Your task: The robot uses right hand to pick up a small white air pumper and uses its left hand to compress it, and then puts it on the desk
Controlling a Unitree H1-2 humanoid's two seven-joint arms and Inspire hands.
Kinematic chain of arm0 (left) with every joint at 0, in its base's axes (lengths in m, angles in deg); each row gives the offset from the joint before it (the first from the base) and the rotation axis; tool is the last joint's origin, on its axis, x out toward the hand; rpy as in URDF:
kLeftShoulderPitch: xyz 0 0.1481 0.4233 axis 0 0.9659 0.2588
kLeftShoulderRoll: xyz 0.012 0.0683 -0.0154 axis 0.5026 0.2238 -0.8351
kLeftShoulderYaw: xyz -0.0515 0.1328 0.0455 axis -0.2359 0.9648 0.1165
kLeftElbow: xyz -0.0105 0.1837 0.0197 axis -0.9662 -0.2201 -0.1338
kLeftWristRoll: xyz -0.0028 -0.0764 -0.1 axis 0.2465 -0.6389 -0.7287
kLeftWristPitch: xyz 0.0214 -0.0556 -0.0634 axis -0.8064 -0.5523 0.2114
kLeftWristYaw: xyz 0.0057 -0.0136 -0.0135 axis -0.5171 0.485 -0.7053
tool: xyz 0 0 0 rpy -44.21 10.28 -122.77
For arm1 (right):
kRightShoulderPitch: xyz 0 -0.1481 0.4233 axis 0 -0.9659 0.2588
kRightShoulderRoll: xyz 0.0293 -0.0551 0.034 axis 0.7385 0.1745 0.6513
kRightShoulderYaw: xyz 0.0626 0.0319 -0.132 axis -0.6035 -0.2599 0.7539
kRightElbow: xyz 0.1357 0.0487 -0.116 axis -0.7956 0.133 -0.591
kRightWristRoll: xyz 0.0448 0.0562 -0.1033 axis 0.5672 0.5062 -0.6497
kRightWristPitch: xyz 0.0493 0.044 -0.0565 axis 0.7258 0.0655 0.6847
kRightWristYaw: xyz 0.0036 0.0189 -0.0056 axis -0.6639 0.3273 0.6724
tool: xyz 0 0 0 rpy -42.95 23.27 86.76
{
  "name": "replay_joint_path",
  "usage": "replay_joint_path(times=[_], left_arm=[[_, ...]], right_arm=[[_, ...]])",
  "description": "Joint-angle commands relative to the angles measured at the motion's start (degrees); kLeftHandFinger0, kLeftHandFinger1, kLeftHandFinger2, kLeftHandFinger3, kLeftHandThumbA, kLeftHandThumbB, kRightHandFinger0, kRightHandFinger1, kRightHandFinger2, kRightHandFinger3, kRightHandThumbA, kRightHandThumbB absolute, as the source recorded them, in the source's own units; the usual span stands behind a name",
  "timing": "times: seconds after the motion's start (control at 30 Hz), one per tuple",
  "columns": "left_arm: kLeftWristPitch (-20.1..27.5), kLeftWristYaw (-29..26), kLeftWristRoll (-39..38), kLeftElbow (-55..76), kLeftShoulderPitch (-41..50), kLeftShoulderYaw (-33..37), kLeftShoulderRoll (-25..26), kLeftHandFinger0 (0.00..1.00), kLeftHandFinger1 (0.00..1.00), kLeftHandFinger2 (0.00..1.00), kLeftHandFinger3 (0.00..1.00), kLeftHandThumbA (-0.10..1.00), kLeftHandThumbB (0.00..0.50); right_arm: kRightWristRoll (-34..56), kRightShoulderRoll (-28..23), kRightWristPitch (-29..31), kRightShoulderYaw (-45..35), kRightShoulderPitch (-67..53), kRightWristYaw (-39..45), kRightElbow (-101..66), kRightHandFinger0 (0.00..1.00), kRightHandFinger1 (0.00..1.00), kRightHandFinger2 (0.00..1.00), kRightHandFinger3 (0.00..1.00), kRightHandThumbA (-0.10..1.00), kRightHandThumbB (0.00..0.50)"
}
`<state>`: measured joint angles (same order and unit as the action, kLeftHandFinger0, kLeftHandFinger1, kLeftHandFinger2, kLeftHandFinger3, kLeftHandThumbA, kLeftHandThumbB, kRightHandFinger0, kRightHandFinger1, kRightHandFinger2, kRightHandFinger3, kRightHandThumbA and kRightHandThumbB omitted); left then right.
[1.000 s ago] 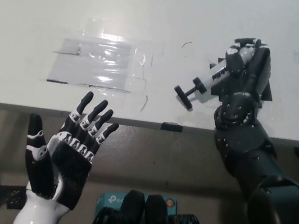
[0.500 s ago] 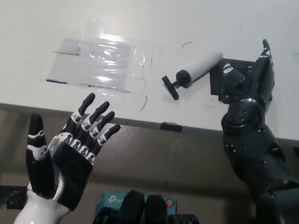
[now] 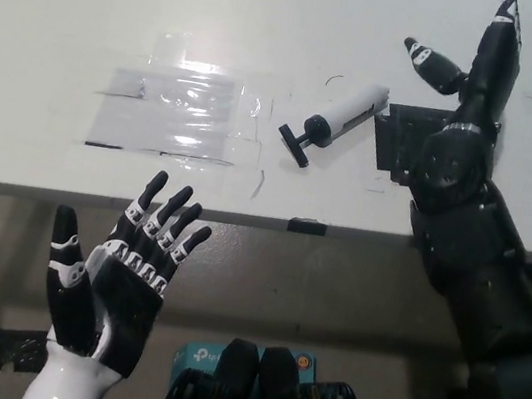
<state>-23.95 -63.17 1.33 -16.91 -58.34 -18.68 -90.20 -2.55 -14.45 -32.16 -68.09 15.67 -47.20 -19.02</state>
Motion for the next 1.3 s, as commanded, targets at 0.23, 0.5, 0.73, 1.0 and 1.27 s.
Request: replay_joint_path(times=[0.23, 0.5, 0.73, 1.0, 1.27], left_arm=[[21.4, 6.2, 15.1, -12.2, -1.4, -1.7, 8.4, 1.00, 1.00, 1.00, 1.00, 1.00, 0.260], [24.0, 4.9, 16.6, -15.1, 2.2, -2.6, 10.5, 1.00, 1.00, 1.00, 1.00, 1.00, 0.277], [23.7, 4.4, 15.0, -16.9, 2.4, -2.5, 10.0, 1.00, 1.00, 1.00, 1.00, 1.00, 0.258], [25.0, 4.8, 15.9, -18.4, 3.5, -1.9, 9.8, 1.00, 1.00, 1.00, 1.00, 1.00, 0.277], [28.7, 5.9, 18.1, -22.9, 4.6, -1.7, 9.8, 1.00, 1.00, 1.00, 1.00, 1.00, 0.262]], right_arm=[[5.8, -11.1, -0.2, 9.2, -37.7, 21.7, -82.6, 1.00, 1.00, 1.00, 1.00, 1.00, 0.181], [2.1, -5.8, 14.6, 12.5, -55.5, 14.9, -71.3, 1.00, 1.00, 1.00, 1.00, 0.86, 0.099], [6.1, -4.5, 16.2, 11.8, -58.5, 15.7, -66.8, 1.00, 1.00, 1.00, 1.00, 0.92, 0.101], [4.4, -3.8, 17.7, 12.1, -59.5, 16.7, -66.3, 1.00, 1.00, 1.00, 1.00, 0.94, 0.122], [6.9, -1.2, 18.7, 12.4, -57.4, 19.7, -54.5, 1.00, 1.00, 1.00, 1.00, 0.91, 0.121]])
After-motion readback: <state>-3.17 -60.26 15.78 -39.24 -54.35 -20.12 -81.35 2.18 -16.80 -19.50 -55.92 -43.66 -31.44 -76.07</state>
